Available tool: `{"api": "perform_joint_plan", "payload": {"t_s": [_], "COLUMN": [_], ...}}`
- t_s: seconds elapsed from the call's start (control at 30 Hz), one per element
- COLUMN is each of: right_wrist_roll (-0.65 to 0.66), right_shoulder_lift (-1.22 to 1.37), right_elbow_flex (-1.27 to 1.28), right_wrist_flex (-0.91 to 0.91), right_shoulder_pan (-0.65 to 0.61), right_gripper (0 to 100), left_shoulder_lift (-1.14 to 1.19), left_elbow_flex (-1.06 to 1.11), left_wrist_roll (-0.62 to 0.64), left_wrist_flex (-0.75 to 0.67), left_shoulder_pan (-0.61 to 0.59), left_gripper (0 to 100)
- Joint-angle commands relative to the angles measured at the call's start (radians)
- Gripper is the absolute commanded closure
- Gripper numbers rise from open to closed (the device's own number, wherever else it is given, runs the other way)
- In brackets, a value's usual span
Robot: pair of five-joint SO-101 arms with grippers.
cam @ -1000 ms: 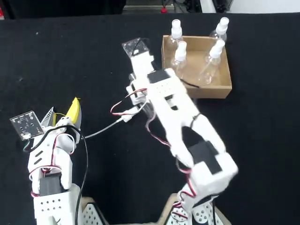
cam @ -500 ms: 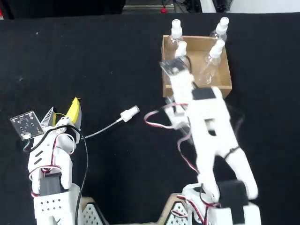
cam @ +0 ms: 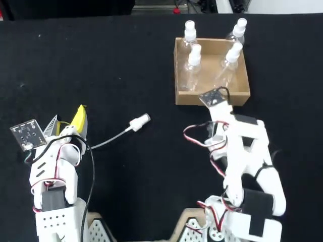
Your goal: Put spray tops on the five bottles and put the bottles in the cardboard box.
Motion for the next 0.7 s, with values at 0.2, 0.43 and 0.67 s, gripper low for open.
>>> {"api": "perform_joint_plan", "payload": {"t_s": [0.2, 0.43, 0.67], "right_wrist_roll": [0.002, -0.127, -0.296], "right_shoulder_lift": [-0.002, 0.007, 0.007], "right_elbow_flex": [-0.403, -0.602, -0.558], "right_wrist_flex": [0.333, 0.27, -0.002], "right_shoulder_pan": [0.034, 0.058, 0.018], "right_gripper": [66.9, 73.7, 72.3], "left_shoulder_lift": [0.005, 0.005, 0.005], "left_elbow_flex": [0.022, 0.022, 0.022], "left_wrist_roll": [-0.009, -0.009, -0.009], "left_wrist_flex": [0.0, 0.0, 0.0], "left_shoulder_pan": [0.012, 0.012, 0.012], "left_gripper": [74, 74, 74]}}
